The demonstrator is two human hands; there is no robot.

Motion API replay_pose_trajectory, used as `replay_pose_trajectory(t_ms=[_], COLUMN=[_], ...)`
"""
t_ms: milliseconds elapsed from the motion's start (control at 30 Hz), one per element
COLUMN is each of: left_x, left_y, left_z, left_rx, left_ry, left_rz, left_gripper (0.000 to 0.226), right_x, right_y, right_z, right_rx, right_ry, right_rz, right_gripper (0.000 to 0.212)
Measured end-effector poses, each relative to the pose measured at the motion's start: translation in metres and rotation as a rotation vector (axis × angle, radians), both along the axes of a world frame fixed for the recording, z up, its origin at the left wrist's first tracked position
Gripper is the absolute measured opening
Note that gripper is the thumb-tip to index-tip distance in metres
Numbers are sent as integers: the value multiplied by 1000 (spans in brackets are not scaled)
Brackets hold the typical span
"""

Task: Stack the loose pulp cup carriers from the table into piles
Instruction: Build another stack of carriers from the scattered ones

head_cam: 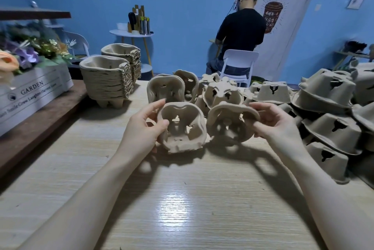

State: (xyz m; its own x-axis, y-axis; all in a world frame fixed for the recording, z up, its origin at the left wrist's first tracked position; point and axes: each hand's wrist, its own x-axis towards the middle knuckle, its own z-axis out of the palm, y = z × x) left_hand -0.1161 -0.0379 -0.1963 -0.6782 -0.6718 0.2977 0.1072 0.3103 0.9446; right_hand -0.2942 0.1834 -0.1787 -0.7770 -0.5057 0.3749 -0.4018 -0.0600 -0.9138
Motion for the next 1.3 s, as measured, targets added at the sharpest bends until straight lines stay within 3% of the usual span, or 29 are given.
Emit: replay_pose_trajectory(t_ms=[100, 233, 367, 500, 700, 900, 1300], left_x=[1, 0, -3, -5, -4, -3, 2], left_y=[2, 7, 10, 14, 17, 17, 14], left_z=[1, 1, 1, -1, 0, 3, 3], left_rx=[21, 58, 74, 99, 100, 104, 47], left_ry=[13, 60, 100, 112, 76, 77, 38], left_rz=[-28, -123, -208, -250, -296, -301, -308], left_gripper=[48, 48, 46, 43, 44, 41, 40], right_x=[-2, 0, 11, 28, 33, 33, 41], right_y=[7, 9, -3, -17, -19, -17, -25], right_z=[7, 17, 14, 9, 7, 6, -4], right_rx=[-153, -278, -183, -151, -128, -87, -38], right_ry=[-74, -206, -260, -250, -225, -235, -72], right_rz=[-96, -129, -18, 108, 116, 249, 121], right_gripper=[17, 11, 5, 20, 16, 27, 11])
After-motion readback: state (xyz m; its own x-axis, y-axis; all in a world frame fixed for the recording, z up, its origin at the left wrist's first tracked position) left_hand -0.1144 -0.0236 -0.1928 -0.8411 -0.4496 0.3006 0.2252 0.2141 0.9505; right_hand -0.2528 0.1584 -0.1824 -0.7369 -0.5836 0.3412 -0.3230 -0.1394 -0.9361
